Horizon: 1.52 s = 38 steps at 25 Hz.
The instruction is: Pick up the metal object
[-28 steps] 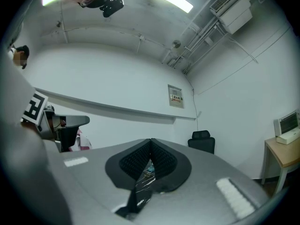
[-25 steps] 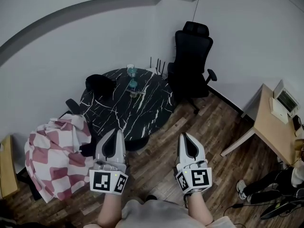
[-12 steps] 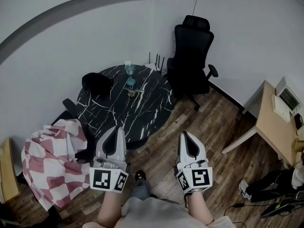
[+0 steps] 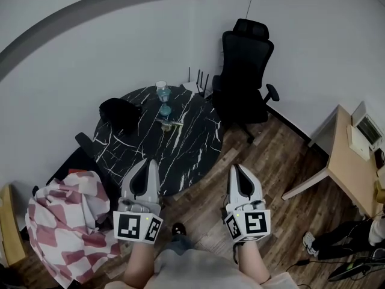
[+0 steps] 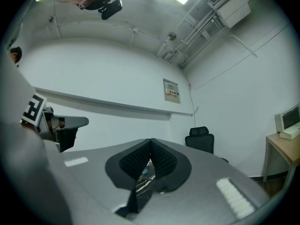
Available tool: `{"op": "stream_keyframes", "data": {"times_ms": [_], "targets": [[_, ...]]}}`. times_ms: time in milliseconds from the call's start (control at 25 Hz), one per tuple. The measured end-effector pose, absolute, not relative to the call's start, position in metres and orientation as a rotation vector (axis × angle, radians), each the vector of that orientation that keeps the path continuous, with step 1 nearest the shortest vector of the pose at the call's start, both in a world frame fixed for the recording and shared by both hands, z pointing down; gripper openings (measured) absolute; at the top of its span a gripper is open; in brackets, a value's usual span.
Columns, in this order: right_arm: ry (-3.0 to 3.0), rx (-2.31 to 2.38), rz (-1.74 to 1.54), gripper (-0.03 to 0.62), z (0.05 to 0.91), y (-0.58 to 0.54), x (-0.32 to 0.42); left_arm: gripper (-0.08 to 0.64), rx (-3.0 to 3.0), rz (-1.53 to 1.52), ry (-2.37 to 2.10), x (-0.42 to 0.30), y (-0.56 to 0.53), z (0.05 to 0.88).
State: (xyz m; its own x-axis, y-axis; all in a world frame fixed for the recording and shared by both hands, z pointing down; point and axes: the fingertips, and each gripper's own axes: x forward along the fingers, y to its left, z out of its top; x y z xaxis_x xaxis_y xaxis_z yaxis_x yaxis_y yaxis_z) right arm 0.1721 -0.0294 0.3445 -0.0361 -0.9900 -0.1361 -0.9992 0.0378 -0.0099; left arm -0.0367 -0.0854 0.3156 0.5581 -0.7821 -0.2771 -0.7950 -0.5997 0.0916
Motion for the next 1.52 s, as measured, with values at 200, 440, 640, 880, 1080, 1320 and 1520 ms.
{"op": "stream_keyframes", "data": {"times_ms": [200,440,640,880,1080,1320,1520], "targets": [[2.164,-2.12,0.139,0.002,0.34,-0.064,0.177,0.005,-2.745,0.452,1.361,-0.031,-0.122,0.313],[2.145,-2.143,0.147,0.002,0.339,-0.099,0.179,0.005,-2.762,0.459,1.33,-0.027,-0.162,0.31],[2.125,-2.161,0.159,0.002,0.339,-0.125,0.176,0.005,-2.773,0.466,1.299,-0.028,-0.191,0.311],[2.114,-2.171,0.17,0.002,0.341,-0.15,0.167,0.005,-2.786,0.476,1.274,-0.031,-0.222,0.312],[2.099,-2.204,0.154,0.002,0.348,-0.159,0.165,0.005,-2.819,0.477,1.253,-0.03,-0.239,0.321],[2.092,-2.246,0.131,0.002,0.355,-0.17,0.17,0.005,-2.864,0.467,1.224,-0.022,-0.254,0.331],[2.108,-2.25,0.129,0.002,0.36,-0.188,0.17,0.005,-2.871,0.449,1.259,-0.023,-0.273,0.34]]}}
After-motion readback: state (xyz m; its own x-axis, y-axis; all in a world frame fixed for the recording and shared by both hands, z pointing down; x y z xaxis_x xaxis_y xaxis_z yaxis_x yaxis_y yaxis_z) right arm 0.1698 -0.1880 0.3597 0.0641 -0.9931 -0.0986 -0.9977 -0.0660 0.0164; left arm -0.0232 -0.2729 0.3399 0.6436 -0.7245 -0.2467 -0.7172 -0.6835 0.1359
